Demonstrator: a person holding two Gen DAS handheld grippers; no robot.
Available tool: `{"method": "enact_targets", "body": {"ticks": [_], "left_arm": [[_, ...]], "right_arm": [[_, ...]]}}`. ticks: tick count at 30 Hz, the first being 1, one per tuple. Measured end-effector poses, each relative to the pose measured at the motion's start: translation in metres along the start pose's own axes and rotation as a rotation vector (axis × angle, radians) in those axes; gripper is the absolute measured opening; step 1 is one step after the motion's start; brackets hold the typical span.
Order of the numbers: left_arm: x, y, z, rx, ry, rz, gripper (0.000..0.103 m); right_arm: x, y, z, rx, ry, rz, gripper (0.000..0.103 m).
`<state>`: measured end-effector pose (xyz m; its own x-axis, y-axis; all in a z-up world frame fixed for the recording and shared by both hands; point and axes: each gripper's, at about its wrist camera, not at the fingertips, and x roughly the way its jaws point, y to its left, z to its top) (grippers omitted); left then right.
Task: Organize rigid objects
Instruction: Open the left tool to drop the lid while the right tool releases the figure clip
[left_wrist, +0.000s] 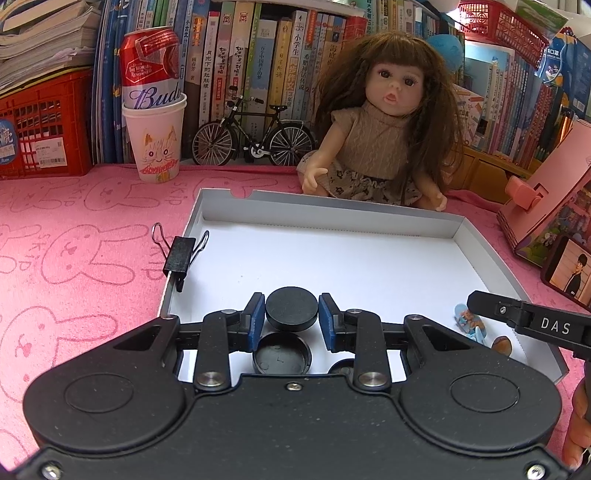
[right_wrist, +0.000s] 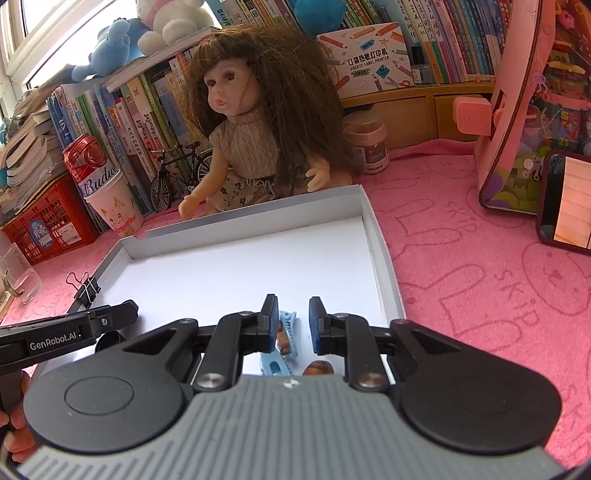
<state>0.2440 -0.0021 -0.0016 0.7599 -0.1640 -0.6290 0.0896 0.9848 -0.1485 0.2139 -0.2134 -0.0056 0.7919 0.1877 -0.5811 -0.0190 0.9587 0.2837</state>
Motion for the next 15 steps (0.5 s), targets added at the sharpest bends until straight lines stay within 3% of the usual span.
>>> {"method": "enact_targets", "body": {"ticks": [1, 2, 5, 15], "left_arm": [[-0.001, 0.000, 0.000, -0.001, -0.001, 0.000, 0.029], [-0.002, 0.000, 0.001, -0.001, -0.006, -0.002, 0.031], [-0.011, 0.000, 0.001, -0.001, -0.027, -0.008, 0.045], [-0.050, -0.004, -0.002, 0.031, -0.061, -0.057, 0.067]], "right_arm": [[-0.001, -0.001, 0.000, 0.006, -0.008, 0.005, 0.028], [-0.004, -0.002, 0.001, 0.012, -0.017, 0.010, 0.043], [-0.011, -0.003, 0.004, 0.019, -0.042, 0.025, 0.054], [-0.044, -0.004, 0.004, 0.005, -0.094, 0.051, 0.077]]}}
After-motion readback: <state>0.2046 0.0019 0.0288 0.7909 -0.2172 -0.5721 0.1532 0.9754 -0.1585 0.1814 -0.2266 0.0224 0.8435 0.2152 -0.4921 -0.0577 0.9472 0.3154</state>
